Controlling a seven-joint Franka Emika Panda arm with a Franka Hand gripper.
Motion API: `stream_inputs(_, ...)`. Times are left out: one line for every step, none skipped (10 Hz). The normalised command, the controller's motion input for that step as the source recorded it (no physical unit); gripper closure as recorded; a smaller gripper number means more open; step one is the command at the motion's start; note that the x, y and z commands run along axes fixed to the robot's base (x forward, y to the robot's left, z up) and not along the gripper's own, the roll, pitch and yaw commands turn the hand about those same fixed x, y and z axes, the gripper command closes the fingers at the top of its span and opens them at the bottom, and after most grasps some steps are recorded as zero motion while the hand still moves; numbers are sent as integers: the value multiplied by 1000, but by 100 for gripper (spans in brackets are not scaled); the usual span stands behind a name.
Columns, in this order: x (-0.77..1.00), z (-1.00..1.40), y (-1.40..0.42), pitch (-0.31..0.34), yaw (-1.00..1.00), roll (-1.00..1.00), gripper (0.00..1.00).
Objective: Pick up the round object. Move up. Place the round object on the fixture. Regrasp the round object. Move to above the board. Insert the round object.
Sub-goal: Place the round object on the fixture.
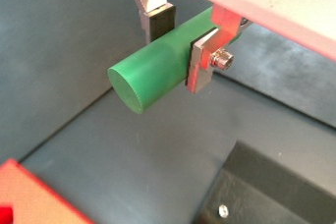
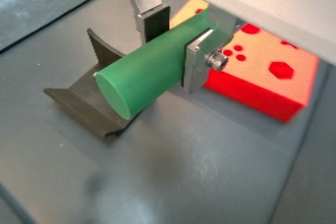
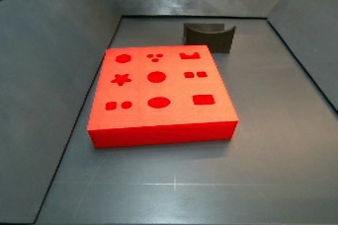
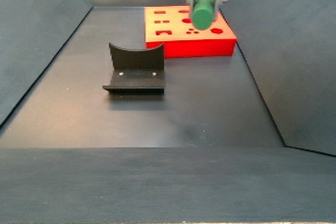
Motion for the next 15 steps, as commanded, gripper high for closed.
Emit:
stream_inputs(1000,-241,-385,161,195,156,100)
stream_inputs(1000,-223,-350,143,138,157,100)
stream_inputs(1000,-206,-321,131,96,141,100)
stream_inputs(1000,-183,-280,119,63,136,100)
stream_inputs(1000,-167,-254,113,47,130,100)
stream_inputs(1000,-154,-228,113,39,129,100)
stream_inputs(1000,-140,-203,116,38,141,100)
stream_inputs(1000,-129,-185,117,37,157,100)
stream_inputs(1000,-119,-167,120,38,165,100)
stream_inputs(1000,-105,-145,126,37,152,100)
stream_inputs(1000,-94,-127,130,33,145,100)
stream_inputs(1000,792,486,-92,158,-1000,100)
stream_inputs(995,851,537,-83,152,-1000,100)
stream_inputs(762,627,355,-51,125,-1000,100)
stream_inputs(646,503,240,-37,121,-1000,100)
